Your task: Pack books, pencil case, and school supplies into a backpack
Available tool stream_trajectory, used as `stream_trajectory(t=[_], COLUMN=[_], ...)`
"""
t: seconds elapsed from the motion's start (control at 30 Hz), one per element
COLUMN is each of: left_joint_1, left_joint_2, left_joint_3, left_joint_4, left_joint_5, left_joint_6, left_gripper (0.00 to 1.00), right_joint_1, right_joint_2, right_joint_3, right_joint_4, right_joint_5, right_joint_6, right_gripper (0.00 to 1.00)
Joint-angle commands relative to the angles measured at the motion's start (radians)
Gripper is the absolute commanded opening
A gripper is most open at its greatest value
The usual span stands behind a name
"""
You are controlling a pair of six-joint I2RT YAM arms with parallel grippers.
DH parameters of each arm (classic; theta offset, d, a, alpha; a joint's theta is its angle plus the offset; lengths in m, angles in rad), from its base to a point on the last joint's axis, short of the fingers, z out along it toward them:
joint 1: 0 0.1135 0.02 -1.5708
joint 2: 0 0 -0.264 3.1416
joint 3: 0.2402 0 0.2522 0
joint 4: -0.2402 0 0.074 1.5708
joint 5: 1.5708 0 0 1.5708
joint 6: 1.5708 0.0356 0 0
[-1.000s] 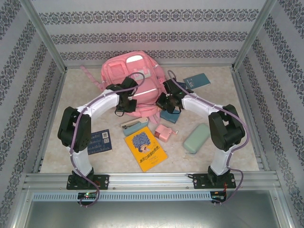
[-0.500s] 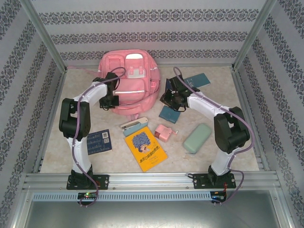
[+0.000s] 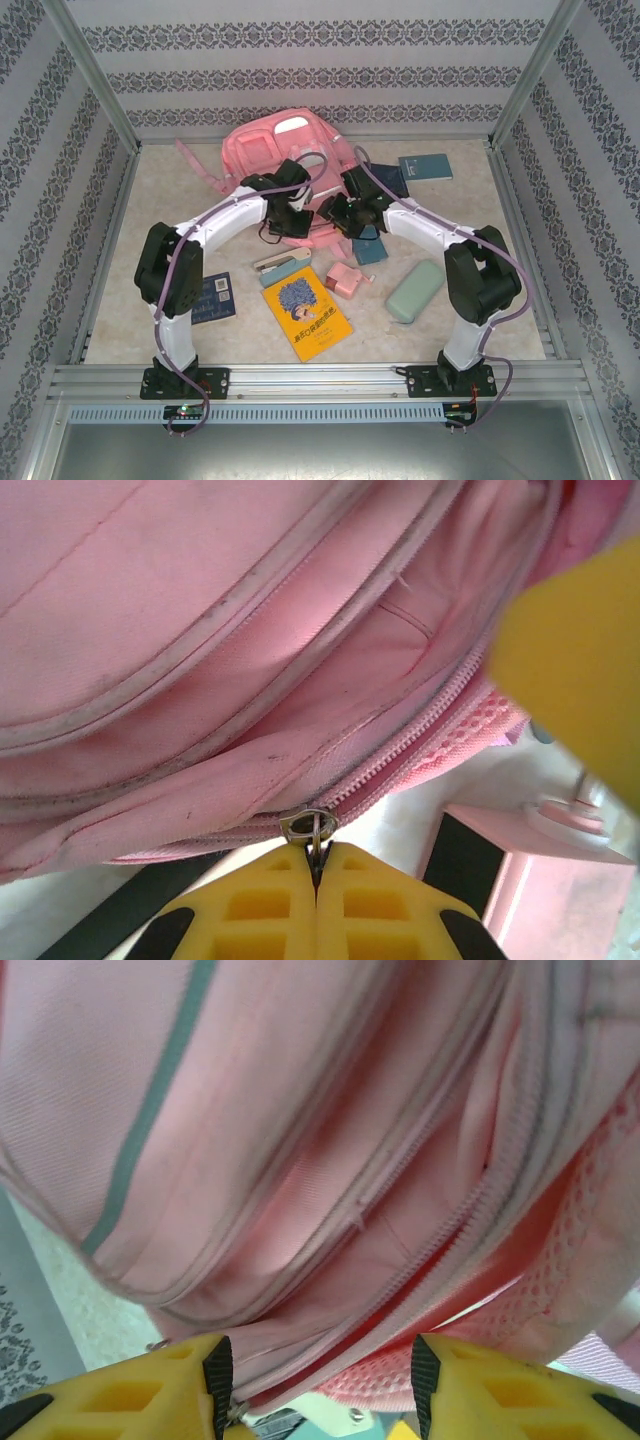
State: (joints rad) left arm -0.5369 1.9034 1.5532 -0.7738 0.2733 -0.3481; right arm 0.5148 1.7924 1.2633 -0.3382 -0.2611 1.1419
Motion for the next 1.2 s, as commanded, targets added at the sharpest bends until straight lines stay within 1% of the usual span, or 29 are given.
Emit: stream_trajectory(t=[0.0, 0.2, 0.27, 0.33, 0.37, 0.4, 0.43, 0.57, 0.7, 0.73, 0.93, 1.03, 1.1, 1.17], left_joint_1=[-0.012, -0.015, -0.015, -0.016, -0.016, -0.015, -0.015, 0.018, 0.090, 0.113, 0.270, 0.345, 0.381, 0.400], left_joint_2=[0.001, -0.010, -0.013, -0.017, -0.017, -0.017, -0.016, 0.011, 0.034, 0.044, 0.079, 0.144, 0.178, 0.199], left_joint_3=[0.021, -0.004, -0.014, -0.023, -0.023, -0.024, -0.025, -0.016, -0.011, -0.005, 0.003, 0.048, 0.078, 0.112], left_joint_4=[0.034, 0.032, 0.031, 0.029, 0.021, 0.010, -0.001, -0.076, -0.142, -0.155, -0.155, -0.152, -0.140, -0.135], left_joint_5=[0.032, 0.040, 0.031, 0.014, 0.000, -0.018, -0.043, -0.171, -0.329, -0.351, -0.405, -0.427, -0.404, -0.409], left_joint_6=[-0.014, 0.001, 0.003, 0.007, 0.013, 0.019, 0.026, 0.048, 0.070, 0.075, 0.084, 0.084, 0.084, 0.082], left_gripper=[0.00, 0.00, 0.00, 0.00, 0.00, 0.00, 0.00, 0.00, 0.00, 0.00, 0.00, 0.00, 0.00, 0.00], right_joint_1=[0.007, 0.008, 0.010, 0.009, 0.008, 0.008, 0.009, 0.001, -0.008, -0.011, -0.024, -0.027, -0.028, -0.034], right_joint_2=[0.018, 0.079, 0.104, 0.130, 0.138, 0.140, 0.138, 0.110, 0.073, 0.067, 0.035, 0.022, 0.018, 0.016], right_joint_3=[-0.012, 0.013, 0.030, 0.043, 0.046, 0.045, 0.044, 0.033, 0.021, 0.017, -0.016, -0.025, -0.024, -0.014], right_joint_4=[0.032, 0.038, 0.029, 0.024, 0.025, 0.025, 0.021, 0.011, -0.005, -0.008, -0.009, -0.011, -0.014, -0.024], right_joint_5=[0.018, 0.040, 0.046, 0.043, 0.039, 0.042, 0.049, 0.080, 0.110, 0.114, 0.129, 0.137, 0.138, 0.146], right_joint_6=[0.063, 0.109, 0.109, 0.107, 0.105, 0.102, 0.097, 0.065, 0.034, 0.029, 0.012, 0.001, -0.008, -0.024], right_gripper=[0.53, 0.52, 0.49, 0.29, 0.18, 0.02, 0.00, 0.00, 0.00, 0.00, 0.00, 0.00, 0.00, 0.00])
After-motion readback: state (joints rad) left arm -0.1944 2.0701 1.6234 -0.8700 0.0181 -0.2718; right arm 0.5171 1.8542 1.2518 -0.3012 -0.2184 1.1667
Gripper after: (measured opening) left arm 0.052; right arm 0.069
